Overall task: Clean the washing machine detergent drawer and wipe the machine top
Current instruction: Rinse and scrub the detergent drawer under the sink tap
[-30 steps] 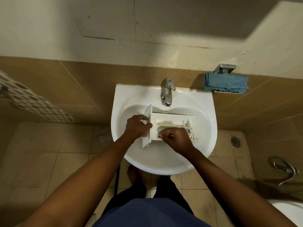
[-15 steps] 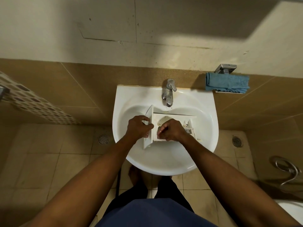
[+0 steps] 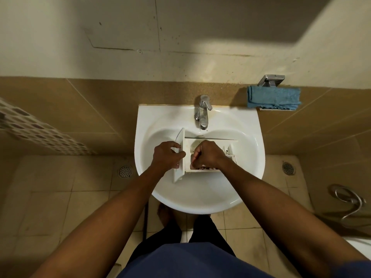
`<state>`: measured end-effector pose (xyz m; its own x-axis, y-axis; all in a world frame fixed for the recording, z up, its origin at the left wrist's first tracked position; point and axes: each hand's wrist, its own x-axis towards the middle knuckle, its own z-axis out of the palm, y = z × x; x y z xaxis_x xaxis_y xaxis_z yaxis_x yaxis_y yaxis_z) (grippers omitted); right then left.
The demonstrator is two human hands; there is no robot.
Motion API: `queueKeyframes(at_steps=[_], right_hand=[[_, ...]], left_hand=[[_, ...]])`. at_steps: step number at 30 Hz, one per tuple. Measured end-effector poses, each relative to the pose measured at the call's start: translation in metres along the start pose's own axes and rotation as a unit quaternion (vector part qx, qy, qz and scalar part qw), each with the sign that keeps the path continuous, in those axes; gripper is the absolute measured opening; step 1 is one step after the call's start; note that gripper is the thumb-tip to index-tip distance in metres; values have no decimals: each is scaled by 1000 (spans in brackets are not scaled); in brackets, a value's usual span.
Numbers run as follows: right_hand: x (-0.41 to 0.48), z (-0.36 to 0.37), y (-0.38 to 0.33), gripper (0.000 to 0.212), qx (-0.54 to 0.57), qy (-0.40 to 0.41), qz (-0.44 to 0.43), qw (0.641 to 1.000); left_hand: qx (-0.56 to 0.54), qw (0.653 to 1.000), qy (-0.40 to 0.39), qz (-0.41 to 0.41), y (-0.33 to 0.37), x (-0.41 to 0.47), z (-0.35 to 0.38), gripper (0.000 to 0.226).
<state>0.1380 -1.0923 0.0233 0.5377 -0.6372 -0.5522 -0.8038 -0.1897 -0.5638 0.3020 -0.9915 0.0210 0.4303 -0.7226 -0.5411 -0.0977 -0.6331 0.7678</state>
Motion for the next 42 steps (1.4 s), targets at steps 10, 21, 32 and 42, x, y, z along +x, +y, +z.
queueKeyframes(at_steps=[10,21,32,42], right_hand=[[19,2,-2,8,526,162,107,828],[51,-35,-19,44,801,-10,87,592],[10,-22,-15,35,503,28,131,854],[-37,15,-8,31,244,59,7,968]], left_hand=[[-10,1000,1,-9,0,1,-1,33],[-11,1000,4,-10,-2,2,1,36],[-22,1000,0,-9,-3,2,0,33],[-6,1000,2,2,0,0,-1,32]])
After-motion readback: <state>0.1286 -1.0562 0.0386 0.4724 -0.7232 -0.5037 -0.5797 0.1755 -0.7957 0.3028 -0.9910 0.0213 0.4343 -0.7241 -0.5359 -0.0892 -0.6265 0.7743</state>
